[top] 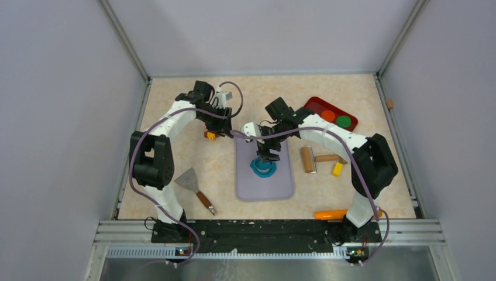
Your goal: Roll out the dumpling wrappers from the dough
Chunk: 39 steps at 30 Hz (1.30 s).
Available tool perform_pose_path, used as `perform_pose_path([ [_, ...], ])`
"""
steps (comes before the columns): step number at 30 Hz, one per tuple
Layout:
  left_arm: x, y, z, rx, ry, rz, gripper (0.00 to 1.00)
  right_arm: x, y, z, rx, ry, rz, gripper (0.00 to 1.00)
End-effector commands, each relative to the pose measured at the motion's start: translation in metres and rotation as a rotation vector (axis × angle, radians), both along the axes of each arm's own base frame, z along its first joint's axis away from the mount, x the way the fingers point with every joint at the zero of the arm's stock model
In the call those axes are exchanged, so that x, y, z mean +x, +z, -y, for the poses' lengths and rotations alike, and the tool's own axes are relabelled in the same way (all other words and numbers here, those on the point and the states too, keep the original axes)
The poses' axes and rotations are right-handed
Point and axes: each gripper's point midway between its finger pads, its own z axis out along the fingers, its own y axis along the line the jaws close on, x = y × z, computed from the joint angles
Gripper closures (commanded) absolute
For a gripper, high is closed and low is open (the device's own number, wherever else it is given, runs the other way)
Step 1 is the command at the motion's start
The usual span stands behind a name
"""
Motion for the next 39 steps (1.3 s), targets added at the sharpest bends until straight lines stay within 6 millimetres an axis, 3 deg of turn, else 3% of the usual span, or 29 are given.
perform_pose_path([
  [1, 0.003, 0.028, -0.026, -0.016, 0.083, 0.083, 0.51, 0.010, -0.004, -0.006, -0.011, 0.157, 0.134, 0.22],
  [4, 0.001, 0.027, -0.042, -0.007, 0.124, 0.093, 0.50, 0.008, -0.016, -0.004, -0.057, 0.224, 0.135, 0.16],
  [14, -0.005, 0.028, -0.068, -0.030, 0.235, 0.091, 0.49, -0.001, -0.043, 0.001, -0.167, 0.306, 0.063, 0.14],
  [19, -0.008, 0.029, -0.071, -0.039, 0.249, 0.091, 0.48, -0.012, -0.051, 0.003, -0.187, 0.322, 0.034, 0.14],
  [27, -0.009, 0.026, -0.069, -0.057, 0.261, 0.077, 0.48, -0.010, -0.050, 0.002, -0.192, 0.266, 0.021, 0.20],
  [32, -0.009, 0.024, -0.067, -0.069, 0.262, 0.062, 0.48, -0.020, -0.051, 0.003, -0.189, 0.277, 0.022, 0.17],
  [39, -0.009, 0.022, -0.064, -0.087, 0.266, 0.044, 0.47, -0.019, -0.051, -0.001, -0.169, 0.271, 0.068, 0.11],
])
